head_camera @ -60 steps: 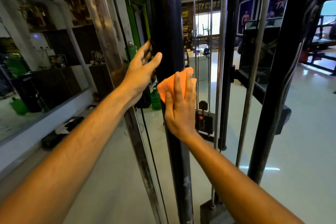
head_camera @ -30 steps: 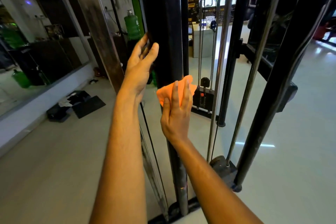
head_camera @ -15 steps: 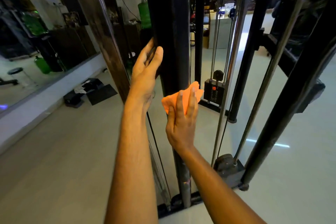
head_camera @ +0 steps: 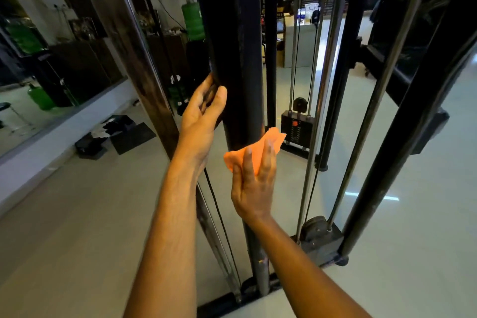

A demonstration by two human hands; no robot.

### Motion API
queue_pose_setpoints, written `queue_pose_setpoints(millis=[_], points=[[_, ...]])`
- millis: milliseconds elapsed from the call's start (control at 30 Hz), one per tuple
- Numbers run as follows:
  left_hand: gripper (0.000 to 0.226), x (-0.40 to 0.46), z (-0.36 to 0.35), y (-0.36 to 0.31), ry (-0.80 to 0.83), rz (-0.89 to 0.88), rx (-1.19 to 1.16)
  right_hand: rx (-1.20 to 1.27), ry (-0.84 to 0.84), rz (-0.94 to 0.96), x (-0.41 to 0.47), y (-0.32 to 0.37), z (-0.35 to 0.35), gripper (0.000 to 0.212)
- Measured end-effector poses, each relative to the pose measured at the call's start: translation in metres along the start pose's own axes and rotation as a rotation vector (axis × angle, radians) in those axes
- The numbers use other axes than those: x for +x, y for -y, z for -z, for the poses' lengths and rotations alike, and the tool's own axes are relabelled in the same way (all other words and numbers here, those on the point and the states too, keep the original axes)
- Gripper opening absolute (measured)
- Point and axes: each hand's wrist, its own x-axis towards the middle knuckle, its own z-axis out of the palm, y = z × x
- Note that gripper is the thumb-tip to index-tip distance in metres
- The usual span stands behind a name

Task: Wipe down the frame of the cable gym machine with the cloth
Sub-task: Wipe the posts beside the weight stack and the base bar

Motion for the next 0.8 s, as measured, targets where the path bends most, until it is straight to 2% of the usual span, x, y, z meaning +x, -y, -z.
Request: queue_pose_setpoints(millis=[167, 267, 333, 467, 567, 633, 800], points=[[0.046, -0.004, 0.005, 0.015, 0.029, 0.052, -0.008, -0.001, -0.036, -0.054, 0.020, 0.020, 0.006, 0.077], [0.040, -0.003, 0.005, 0.020, 0.029, 0.077, -0.016, 0.007, -0.108, -0.086, 0.057, 0.043, 0.013, 0.067], [0.041, -0.004, 0.006, 0.024, 0.028, 0.088, -0.016, 0.032, -0.110, -0.066, 0.058, 0.043, 0.011, 0.068], [0.061, -0.011, 0.008, 0.034, 0.074, 0.095, -0.007, -0.018, 0.027, -0.067, -0.002, 0.003, 0.001, 0.082], [0.064, -0.014, 0.010, 0.039, 0.084, 0.102, 0.007, -0.055, 0.128, -0.136, -0.046, -0.017, -0.001, 0.086], [0.063, -0.015, 0.011, 0.041, 0.090, 0.107, 0.006, -0.066, 0.139, -0.138, -0.044, -0.011, 0.000, 0.091], [0.057, -0.016, 0.011, 0.041, 0.084, 0.128, -0.021, 0.049, -0.026, -0.127, 0.028, 0.035, 0.010, 0.074]])
